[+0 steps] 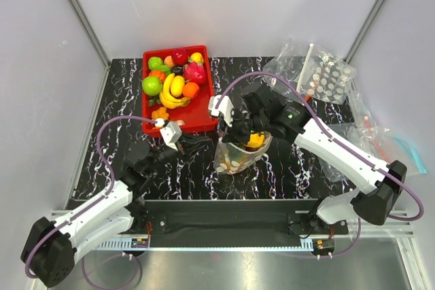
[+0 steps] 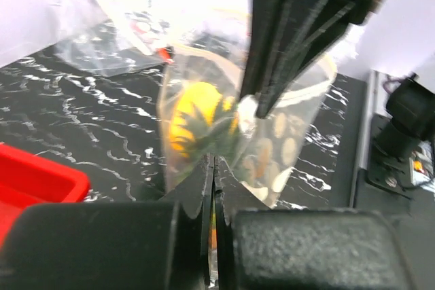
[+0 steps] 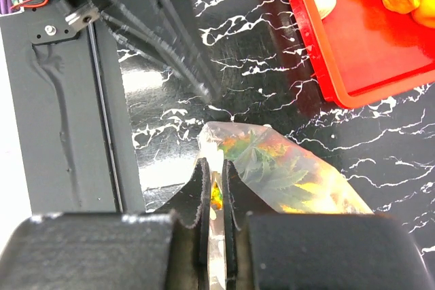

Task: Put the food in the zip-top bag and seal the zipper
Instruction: Zip the zipper food storage bag at the center of the board.

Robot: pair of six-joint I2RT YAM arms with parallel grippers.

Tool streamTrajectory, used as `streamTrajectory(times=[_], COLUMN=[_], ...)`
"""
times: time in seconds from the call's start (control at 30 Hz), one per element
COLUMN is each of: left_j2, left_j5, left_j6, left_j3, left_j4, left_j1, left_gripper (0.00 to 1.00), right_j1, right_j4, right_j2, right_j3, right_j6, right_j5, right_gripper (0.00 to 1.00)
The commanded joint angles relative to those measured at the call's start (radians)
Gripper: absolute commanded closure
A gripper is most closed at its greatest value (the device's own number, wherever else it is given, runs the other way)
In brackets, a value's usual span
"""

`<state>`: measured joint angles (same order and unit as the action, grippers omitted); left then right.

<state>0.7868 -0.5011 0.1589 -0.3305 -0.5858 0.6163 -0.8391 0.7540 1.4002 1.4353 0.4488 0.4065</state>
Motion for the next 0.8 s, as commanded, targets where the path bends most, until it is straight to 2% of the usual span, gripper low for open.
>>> streamTrajectory(times=[0.0,0.03,0.07,0.13,0.23,0.37,0.77], left_j2=[-0.014,0.003,0.015,0.046,0.126,0.173,0.184], left_j5=[0.036,0.018,-0.038,-0.103,-0.192,-0.270,-0.300], left_j6=[0.030,0.028,0.025,0.014,0.025,0.056,0.096], left_j3=[0.018,0.013,0.005,-0.022,-0.041,-0.045,-0.041], left_j4=[-0.095,-0.106,-0.109,-0.114,-0.153,-0.216,-0.333], left_j1=[-0.016,-0.016,-0.015,-0.015,-0.013,-0.012,-0.013], left_gripper=[1.00,1.00,0.96,0.77,0.62,0.59,0.58], right_j1=[0.008,0.008,0.008,0.009,0.008,0.008,0.006], right_j4=[0.002,0.001,-0.001,-0.001,-0.004,-0.012,-0.009], right_j2=[-0.038,-0.037,-0.033,-0.029,-0.017,-0.006,0.046], right_j3=[-0.004,-0.001,0.002,0.014,0.036,0.060,0.108], right_j6=[-0.013,-0.013,-0.015,-0.018,-0.018,-0.013,0.019], right_j5=[-0.023,-0.006,0.000,0.020,0.060,0.104,0.242], right_gripper=[1.00,1.00,1.00,1.00,1.00,1.00,1.00])
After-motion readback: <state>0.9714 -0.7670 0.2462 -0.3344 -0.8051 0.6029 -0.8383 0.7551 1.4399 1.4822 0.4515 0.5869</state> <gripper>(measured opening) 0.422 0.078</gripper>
